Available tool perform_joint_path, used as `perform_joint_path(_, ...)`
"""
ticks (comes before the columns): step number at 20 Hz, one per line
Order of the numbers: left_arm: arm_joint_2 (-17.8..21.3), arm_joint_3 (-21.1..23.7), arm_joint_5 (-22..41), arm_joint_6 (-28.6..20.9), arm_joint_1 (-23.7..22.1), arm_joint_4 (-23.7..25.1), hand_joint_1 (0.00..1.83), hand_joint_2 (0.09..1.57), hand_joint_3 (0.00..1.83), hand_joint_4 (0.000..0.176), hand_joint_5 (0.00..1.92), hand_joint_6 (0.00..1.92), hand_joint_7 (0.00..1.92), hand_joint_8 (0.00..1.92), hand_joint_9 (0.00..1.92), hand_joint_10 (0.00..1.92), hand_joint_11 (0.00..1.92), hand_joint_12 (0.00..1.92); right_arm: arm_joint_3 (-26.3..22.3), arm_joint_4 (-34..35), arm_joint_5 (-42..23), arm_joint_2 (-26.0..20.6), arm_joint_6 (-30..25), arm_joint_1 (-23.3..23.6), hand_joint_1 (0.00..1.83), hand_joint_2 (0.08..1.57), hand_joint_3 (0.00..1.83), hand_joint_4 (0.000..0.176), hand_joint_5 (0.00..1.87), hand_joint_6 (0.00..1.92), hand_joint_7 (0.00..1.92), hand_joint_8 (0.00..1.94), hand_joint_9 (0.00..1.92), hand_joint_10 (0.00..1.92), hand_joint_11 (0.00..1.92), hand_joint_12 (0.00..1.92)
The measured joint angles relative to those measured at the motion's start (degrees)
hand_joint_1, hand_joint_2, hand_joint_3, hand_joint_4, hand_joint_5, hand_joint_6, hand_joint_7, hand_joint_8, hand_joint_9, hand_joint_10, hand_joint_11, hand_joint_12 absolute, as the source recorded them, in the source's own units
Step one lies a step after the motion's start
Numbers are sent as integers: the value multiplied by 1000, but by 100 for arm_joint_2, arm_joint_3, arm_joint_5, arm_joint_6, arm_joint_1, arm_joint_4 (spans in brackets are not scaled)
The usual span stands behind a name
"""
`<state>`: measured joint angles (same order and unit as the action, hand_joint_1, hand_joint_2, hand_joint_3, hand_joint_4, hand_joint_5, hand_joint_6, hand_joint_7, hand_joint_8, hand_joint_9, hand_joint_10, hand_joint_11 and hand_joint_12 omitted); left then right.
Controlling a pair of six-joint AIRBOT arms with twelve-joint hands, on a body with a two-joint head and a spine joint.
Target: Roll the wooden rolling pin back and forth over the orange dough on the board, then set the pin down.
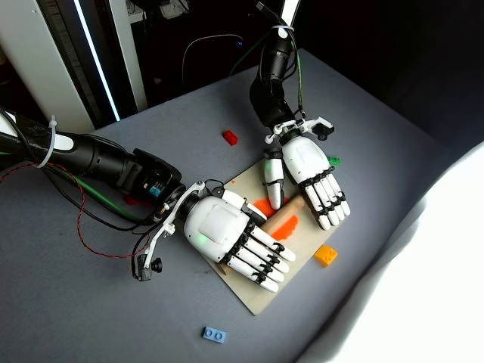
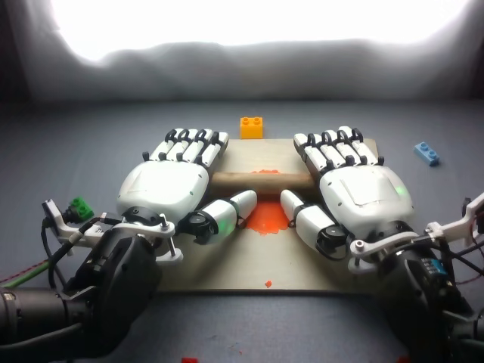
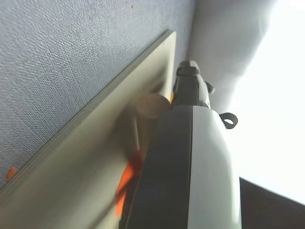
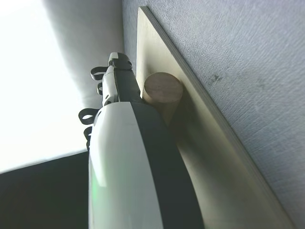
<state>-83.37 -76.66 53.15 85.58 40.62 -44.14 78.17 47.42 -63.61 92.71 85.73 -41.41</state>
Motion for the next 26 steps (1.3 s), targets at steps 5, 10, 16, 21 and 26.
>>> perform_joint_path(5,-9,-90,-114,-15,-66,11,0,1372,0,0,0,0,0,0,0,0,0,0,175,-7,94,46,-37,55,0,1462,0,0,168,5,178,2,132,5,7,166)
perform_joint_path(10,-46,-238,-238,-44,-118,28,0,1381,4,0,0,0,0,0,0,0,0,0,262,31,107,59,-46,94,0,1454,0,0,136,4,144,2,117,4,0,152)
perform_joint_path(16,-74,-356,-356,-127,-160,55,0,1369,0,0,0,0,0,0,0,0,0,0,315,55,129,59,-85,105,0,1460,2,0,151,6,166,7,129,5,0,185)
perform_joint_path(21,-81,-463,-450,-146,-203,44,0,1374,1,0,0,0,0,0,0,0,0,0,420,208,201,72,-103,190,0,1461,2,0,149,4,161,3,124,2,0,179)
perform_joint_path(26,-116,-553,-472,-149,-243,0,0,1377,2,0,54,21,91,30,16,6,0,0,459,232,234,79,-138,212,0,1461,0,0,213,10,239,6,177,7,0,303)
